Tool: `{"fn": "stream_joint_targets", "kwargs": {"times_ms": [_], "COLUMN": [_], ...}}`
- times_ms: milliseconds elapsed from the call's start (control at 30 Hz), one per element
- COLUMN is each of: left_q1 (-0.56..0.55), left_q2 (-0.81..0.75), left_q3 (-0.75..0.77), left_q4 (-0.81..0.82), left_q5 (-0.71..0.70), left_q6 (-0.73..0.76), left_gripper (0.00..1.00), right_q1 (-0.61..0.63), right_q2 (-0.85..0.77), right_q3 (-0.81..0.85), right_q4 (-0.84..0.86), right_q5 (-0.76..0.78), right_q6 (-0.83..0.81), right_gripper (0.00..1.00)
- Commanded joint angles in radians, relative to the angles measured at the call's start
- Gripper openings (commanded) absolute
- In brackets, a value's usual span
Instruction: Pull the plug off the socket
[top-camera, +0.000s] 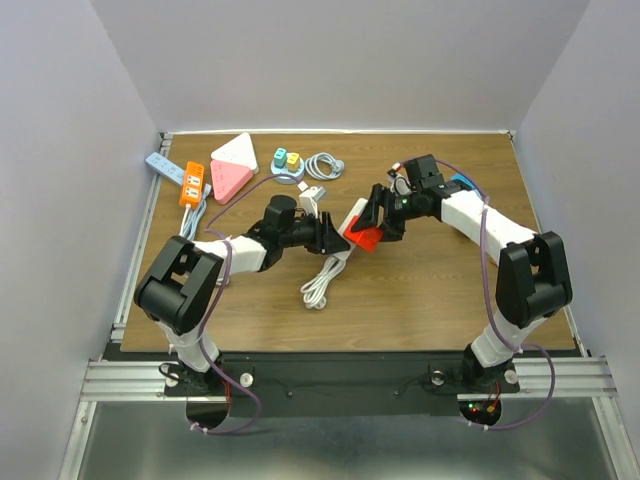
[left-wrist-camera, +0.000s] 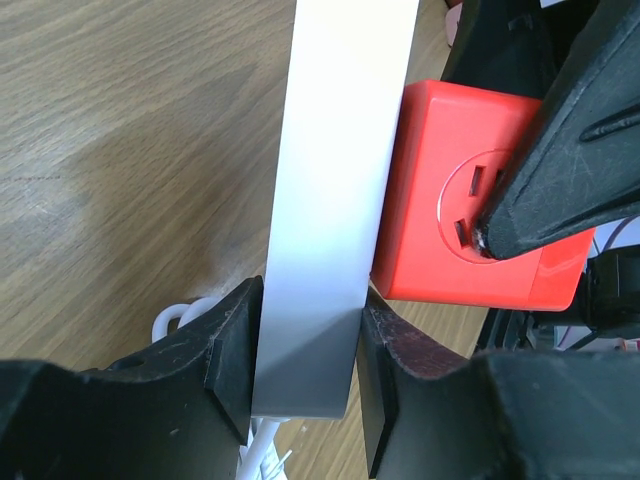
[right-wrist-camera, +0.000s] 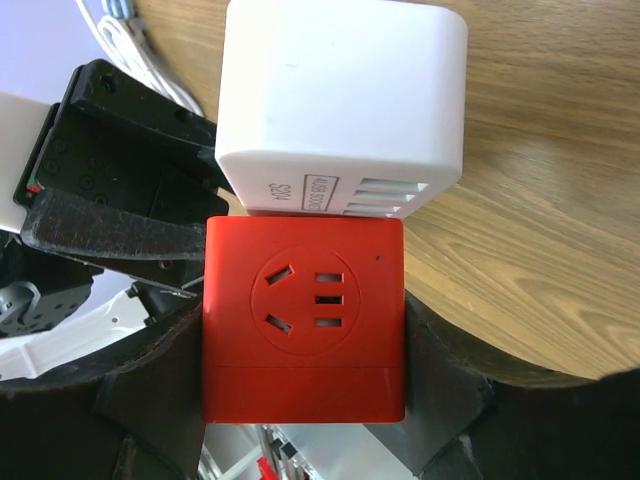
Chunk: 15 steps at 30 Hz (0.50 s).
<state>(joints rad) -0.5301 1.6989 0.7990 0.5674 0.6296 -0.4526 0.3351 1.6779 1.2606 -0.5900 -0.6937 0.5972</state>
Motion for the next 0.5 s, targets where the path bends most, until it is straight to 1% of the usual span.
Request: {"fn": "stream_joint_targets", "kwargs": {"times_ms": [0,100,133,167,200,233,267,300,333,433,467], "left_q1": [0.214,0.211,0.205,0.200,0.177,0.164,0.148,0.110,0.093,0.030,0.018], "left_q2": [0.022,-0.001,-0.021,-0.033,-0.045,-0.070,-0.082,-0.103,-0.114,-0.150,-0.156], "left_q3": [-0.043,-0.052,-0.063,-0.069,-0.072,-0.072,-0.072,-0.070,-0.069,-0.057,-0.055], "left_q4": [-0.232,-0.222,-0.213,-0.209,-0.201,-0.196,-0.196,-0.190,-0.190,-0.181,-0.178], "left_q5": [-0.443,-0.381,-0.370,-0.352,-0.344,-0.341,-0.337,-0.331,-0.332,-0.344,-0.350], "left_q6": [-0.024,-0.066,-0.098,-0.118,-0.133,-0.147,-0.184,-0.201,-0.218,-0.306,-0.326], "left_gripper": [0.00,0.00,0.00,0.00,0.00,0.00,0.00,0.00,0.00,0.00,0.00], "right_q1": [0.002,0.002,0.004,0.004,0.004,0.004,0.005,0.008,0.010,0.021,0.036], "right_q2": [-0.132,-0.109,-0.090,-0.087,-0.087,-0.087,-0.086,-0.083,-0.080,-0.070,-0.067], "right_q3": [0.026,0.063,0.084,0.092,0.092,0.070,0.059,0.051,0.045,0.011,0.005], "right_q4": [-0.260,-0.240,-0.220,-0.203,-0.174,-0.093,-0.058,-0.006,0.021,0.110,0.127], "right_q5": [-0.222,-0.075,0.024,0.069,0.101,0.124,0.166,0.193,0.235,0.284,0.325], "right_q6": [-0.105,-0.036,0.011,0.035,0.059,0.090,0.148,0.176,0.225,0.283,0.306], "right_gripper": [0.00,0.01,0.00,0.01,0.00,0.00,0.00,0.01,0.00,0.00,0.00]}}
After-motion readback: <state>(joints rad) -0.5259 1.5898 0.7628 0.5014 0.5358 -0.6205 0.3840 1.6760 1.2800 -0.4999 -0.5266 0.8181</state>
